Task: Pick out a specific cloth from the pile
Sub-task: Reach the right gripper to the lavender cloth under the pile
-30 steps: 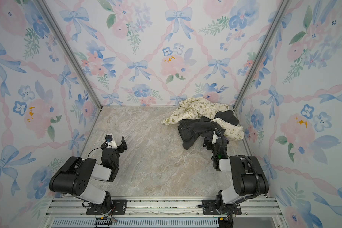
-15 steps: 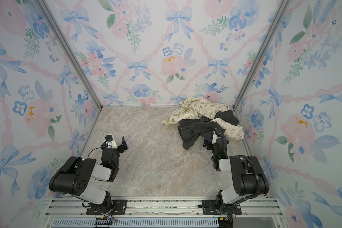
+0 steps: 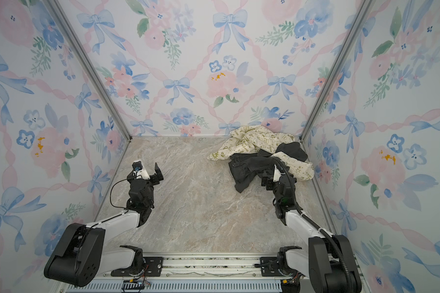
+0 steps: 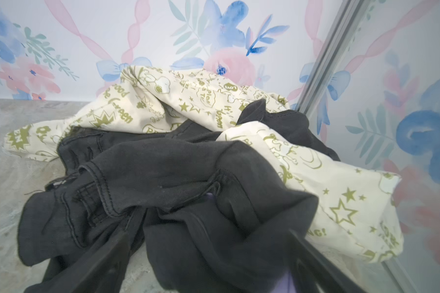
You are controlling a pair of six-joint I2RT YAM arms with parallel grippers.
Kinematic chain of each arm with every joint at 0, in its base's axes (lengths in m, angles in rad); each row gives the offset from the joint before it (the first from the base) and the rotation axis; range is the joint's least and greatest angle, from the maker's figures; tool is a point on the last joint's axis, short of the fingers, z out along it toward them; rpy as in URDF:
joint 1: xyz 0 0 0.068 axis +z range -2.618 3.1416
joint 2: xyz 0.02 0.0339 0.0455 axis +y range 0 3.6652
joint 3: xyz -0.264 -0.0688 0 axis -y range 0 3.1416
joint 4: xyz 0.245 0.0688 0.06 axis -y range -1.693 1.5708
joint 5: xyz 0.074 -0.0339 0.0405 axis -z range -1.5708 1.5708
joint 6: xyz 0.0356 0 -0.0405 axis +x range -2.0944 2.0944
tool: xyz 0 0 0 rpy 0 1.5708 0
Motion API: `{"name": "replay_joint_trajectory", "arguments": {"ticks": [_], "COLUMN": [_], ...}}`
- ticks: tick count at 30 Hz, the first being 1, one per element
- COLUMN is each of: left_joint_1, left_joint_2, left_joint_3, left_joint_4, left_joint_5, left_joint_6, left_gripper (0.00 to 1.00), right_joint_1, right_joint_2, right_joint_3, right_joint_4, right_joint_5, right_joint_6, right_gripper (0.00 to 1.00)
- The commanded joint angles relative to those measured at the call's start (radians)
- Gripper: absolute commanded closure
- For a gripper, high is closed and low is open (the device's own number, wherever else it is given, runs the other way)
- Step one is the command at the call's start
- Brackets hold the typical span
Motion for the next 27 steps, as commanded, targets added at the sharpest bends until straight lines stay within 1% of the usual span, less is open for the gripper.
{"name": "replay_joint_trajectory", "arguments": {"ticks": [1,4,7,8,11,14,16,18,20,23,26,27], "left_joint_1": [0.000,-0.001,-0.002,-0.004,-0.008,-0.014,-0.014,-0.017,-0.018,-0.022,-0.026,-0.027], "left_joint_2": [-0.039,-0.069,-0.099,-0.105,-0.112,-0.110,-0.108,-0.103,-0.100,-0.098,-0.103,-0.105], "left_joint_3": [0.036,0.033,0.022,0.020,0.021,0.029,0.039,0.051,0.064,0.082,0.092,0.094], "left_joint_4": [-0.221,-0.246,-0.248,-0.249,-0.249,-0.248,-0.248,-0.248,-0.247,-0.247,-0.247,-0.248], "left_joint_5": [0.049,0.099,0.132,0.145,0.191,0.243,0.279,0.325,0.364,0.419,0.448,0.459], "left_joint_6": [-0.050,-0.074,-0.110,-0.120,-0.129,-0.124,-0.124,-0.123,-0.122,-0.115,-0.115,-0.115], "left_gripper": [0.02,0.02,0.02,0.02,0.02,0.02,0.02,0.02,0.02,0.02,0.02,0.02], "right_joint_1": [0.012,0.010,-0.012,-0.028,-0.098,-0.185,-0.243,-0.303,-0.345,-0.388,-0.404,-0.411], "right_joint_2": [-0.108,-0.189,-0.244,-0.256,-0.266,-0.252,-0.237,-0.215,-0.184,-0.124,-0.069,-0.051], "right_joint_3": [0.037,0.078,0.148,0.175,0.257,0.318,0.330,0.326,0.315,0.294,0.263,0.250], "right_joint_4": [-0.208,-0.344,-0.496,-0.550,-0.715,-0.840,-0.868,-0.859,-0.845,-0.817,-0.762,-0.736], "right_joint_5": [0.014,0.035,0.077,0.092,0.159,0.168,0.111,-0.005,-0.077,-0.165,-0.204,-0.217], "right_joint_6": [0.034,0.053,0.099,0.126,0.255,0.345,0.374,0.410,0.471,0.561,0.633,0.687], "right_gripper": [0.03,0.03,0.03,0.03,0.03,0.01,0.01,0.00,0.02,0.07,0.16,0.18]}}
